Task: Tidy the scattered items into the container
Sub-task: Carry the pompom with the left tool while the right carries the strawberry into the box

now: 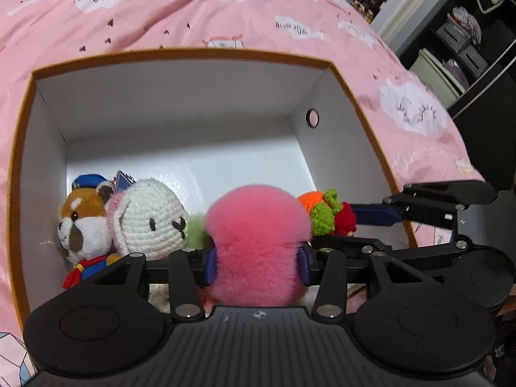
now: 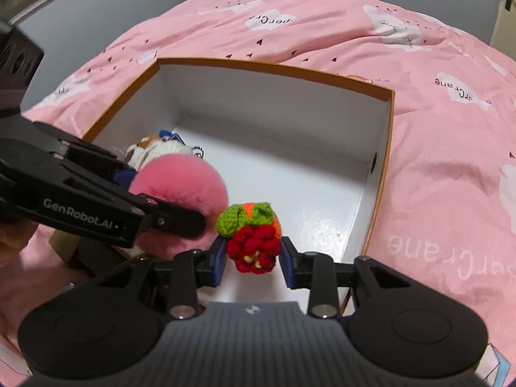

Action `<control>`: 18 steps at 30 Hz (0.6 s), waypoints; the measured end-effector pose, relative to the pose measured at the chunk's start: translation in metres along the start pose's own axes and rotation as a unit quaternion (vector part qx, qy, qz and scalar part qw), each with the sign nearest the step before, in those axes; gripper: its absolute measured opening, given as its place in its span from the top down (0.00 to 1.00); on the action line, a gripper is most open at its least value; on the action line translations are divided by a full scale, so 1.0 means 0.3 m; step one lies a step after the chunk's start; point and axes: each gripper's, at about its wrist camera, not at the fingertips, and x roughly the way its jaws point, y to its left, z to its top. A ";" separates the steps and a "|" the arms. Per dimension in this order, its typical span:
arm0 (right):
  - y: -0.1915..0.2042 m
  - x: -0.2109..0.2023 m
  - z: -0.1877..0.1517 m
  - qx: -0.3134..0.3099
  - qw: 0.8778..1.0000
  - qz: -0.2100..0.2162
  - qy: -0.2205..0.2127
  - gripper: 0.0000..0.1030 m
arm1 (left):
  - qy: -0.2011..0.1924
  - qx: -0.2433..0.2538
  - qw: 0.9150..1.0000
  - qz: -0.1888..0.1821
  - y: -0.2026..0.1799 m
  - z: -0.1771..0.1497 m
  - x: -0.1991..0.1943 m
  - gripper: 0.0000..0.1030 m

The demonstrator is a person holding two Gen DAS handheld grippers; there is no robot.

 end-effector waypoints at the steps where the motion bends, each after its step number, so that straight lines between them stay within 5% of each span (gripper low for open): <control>1: 0.002 0.001 -0.001 -0.004 1.000 -0.001 0.001 0.64 | 0.004 0.003 1.000 0.000 0.000 -0.002 0.005 0.47; 11: 0.004 -0.003 0.011 -0.032 0.999 -0.020 0.001 0.64 | 0.003 0.015 1.000 0.007 -0.009 -0.014 0.000 0.41; 14: 0.008 0.003 0.015 -0.039 0.999 -0.022 0.003 0.64 | 0.000 0.015 1.000 0.022 -0.001 -0.027 -0.010 0.57; 18: 0.019 0.016 0.027 -0.056 0.998 -0.037 0.003 0.64 | -0.011 0.009 1.000 0.020 0.009 -0.047 -0.046 0.59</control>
